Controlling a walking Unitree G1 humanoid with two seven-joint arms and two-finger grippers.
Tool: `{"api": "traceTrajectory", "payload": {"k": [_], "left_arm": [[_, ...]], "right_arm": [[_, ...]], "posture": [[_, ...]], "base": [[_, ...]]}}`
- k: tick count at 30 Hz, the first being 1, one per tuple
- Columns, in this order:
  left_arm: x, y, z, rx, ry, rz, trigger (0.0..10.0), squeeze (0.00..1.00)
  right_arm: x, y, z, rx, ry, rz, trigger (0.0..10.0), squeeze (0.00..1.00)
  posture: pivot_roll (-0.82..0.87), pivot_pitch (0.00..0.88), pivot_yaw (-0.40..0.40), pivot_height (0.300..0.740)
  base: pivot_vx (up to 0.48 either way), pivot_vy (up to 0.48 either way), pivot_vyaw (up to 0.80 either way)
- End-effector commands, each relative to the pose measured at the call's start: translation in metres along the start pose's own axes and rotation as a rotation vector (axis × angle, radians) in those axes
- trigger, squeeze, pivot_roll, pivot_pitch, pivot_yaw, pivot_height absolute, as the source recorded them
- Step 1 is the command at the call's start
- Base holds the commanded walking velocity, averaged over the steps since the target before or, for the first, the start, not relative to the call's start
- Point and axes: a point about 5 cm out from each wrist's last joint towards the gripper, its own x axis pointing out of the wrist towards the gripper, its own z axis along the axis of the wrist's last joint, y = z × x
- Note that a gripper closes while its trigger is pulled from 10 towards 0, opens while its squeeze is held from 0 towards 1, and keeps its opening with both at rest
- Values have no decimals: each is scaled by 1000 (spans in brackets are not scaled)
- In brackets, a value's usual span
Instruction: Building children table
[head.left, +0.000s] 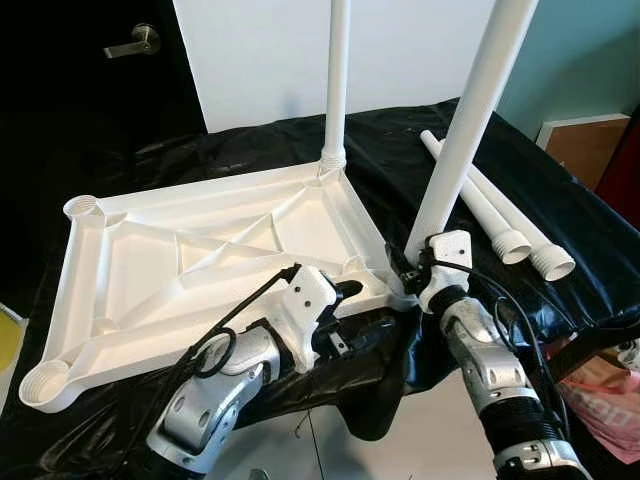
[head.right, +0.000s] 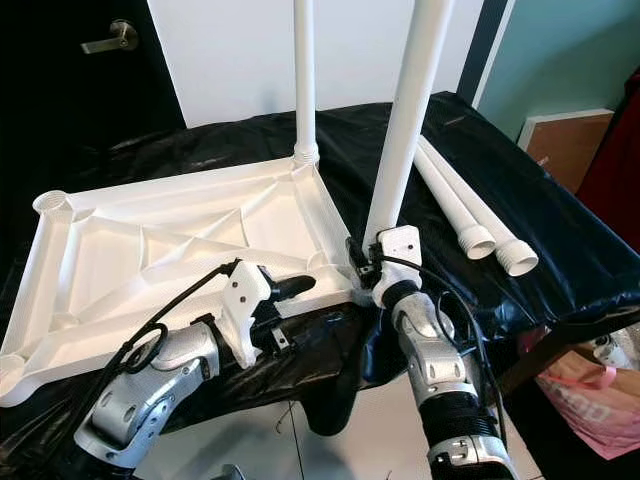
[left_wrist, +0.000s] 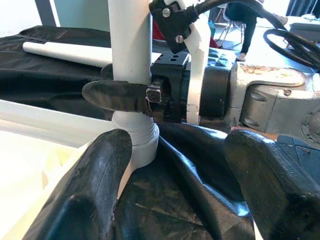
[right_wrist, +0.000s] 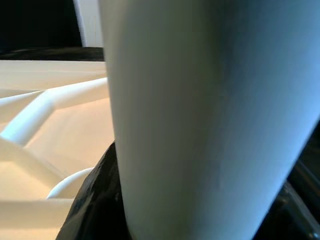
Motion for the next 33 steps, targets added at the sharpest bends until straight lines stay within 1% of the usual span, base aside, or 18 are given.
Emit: {"api": "traceTrajectory", "payload": {"k": [1, 4, 7, 8, 10, 13, 21, 22, 23, 24, 29, 32, 33], "left_arm": [[1, -4, -2, -1, 13, -24, 10000, 0], [1, -4, -2, -3, 13, -23, 10000, 0], [0, -4, -2, -2, 14, -22, 10000, 0], [0, -4, -2, -2, 14, -22, 10000, 0], [-1, -3, -2, 1, 17, -22, 10000, 0], [-1, -1, -1, 6, 19, -22, 10000, 0], [0, -1, 0, 11, 17, -18, 10000, 0], [0, -1, 0, 12, 14, -16, 10000, 0], [1, -1, 0, 11, 13, -15, 10000, 0], [1, -1, 0, 11, 12, -14, 10000, 0], [2, -1, 0, 12, 9, -8, 10000, 0], [1, 0, -1, 12, 9, -8, 10000, 0], [1, 0, -1, 12, 9, -8, 10000, 0]], "right_arm": [[-8, -6, -15, 5, 70, -108, 10000, 0], [-10, 2, -16, 37, 69, -194, 10000, 0], [-11, 7, -16, 49, 70, -232, 10000, 0], [-11, 7, -16, 49, 70, -232, 10000, 0], [-10, 13, -15, 64, 70, -235, 10000, 0], [-10, 16, -13, 55, 66, -231, 10000, 0], [-10, 15, -10, 41, 63, -246, 10000, 0], [-10, 14, -9, 36, 58, -247, 10000, 67], [-9, 13, -8, 33, 54, -246, 10000, 671], [-9, 12, -7, 34, 51, -241, 10000, 1000], [-9, 9, -2, 30, 31, -216, 10000, 1000], [-11, 5, 1, 29, 16, -165, 10000, 1000], [-11, 5, 1, 29, 16, -165, 10000, 1000]], "posture": [[-6, 12, -32, 740], [-1, 14, -31, 740], [1, 16, -29, 740], [1, 16, -29, 740], [3, 19, -25, 740], [5, 21, -25, 740], [2, 21, -34, 740], [1, 21, -36, 740], [0, 20, -38, 740], [0, 20, -38, 740], [-1, 21, -39, 740], [-4, 21, -34, 740], [-4, 21, -34, 740]], "base": [[0, 0, 0], [0, 0, 0], [0, 0, 0], [0, 0, 0], [0, 0, 0], [0, 0, 0], [0, 0, 0], [0, 0, 0], [0, 0, 0], [0, 0, 0], [0, 0, 0], [0, 0, 0], [0, 0, 0]]}}
